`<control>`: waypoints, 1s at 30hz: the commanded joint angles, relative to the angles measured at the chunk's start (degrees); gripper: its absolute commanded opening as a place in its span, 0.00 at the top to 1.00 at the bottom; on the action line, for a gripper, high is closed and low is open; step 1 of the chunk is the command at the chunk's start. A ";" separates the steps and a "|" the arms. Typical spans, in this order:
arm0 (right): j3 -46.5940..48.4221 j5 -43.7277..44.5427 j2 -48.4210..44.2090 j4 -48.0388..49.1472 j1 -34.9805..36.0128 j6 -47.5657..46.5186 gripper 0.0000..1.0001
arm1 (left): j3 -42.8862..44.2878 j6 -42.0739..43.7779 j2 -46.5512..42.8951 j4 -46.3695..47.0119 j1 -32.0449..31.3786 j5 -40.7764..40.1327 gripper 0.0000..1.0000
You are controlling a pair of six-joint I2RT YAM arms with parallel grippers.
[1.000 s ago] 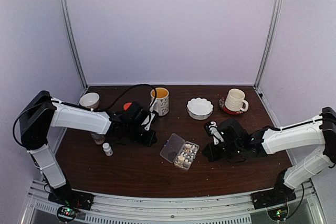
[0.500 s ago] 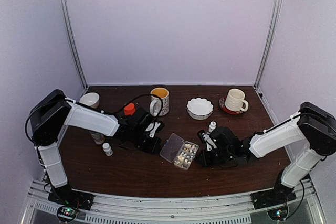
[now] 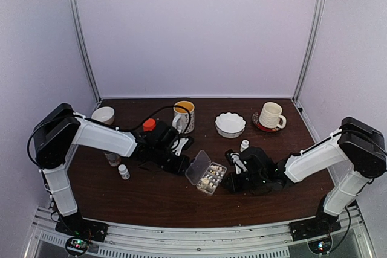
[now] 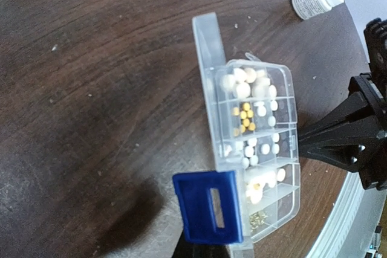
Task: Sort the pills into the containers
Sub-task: Close the lid of the pill container at the center of the board.
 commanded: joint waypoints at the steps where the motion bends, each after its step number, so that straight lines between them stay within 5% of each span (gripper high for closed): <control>1: 2.11 -0.27 1.25 -2.02 0.40 -0.82 1.00 | 3.27 1.56 -1.53 -0.32 -2.63 0.69 1.00; 8: 2.76 0.11 1.18 -2.84 0.40 -1.05 1.00 | 6.02 2.31 0.89 -1.68 -5.21 -0.41 0.98; 14: 1.86 0.84 -0.20 -2.84 0.41 -0.83 1.00 | 7.89 3.49 3.05 -6.22 -6.28 -6.51 0.68; 21: 0.09 2.89 -4.20 -3.31 0.41 -0.34 1.00 | 9.42 4.03 5.83 -7.54 -7.15 -8.05 0.51; 30: -1.68 5.36 -8.99 -3.46 0.41 -0.46 0.96 | 11.33 4.38 8.09 -10.21 -7.39 -10.07 0.49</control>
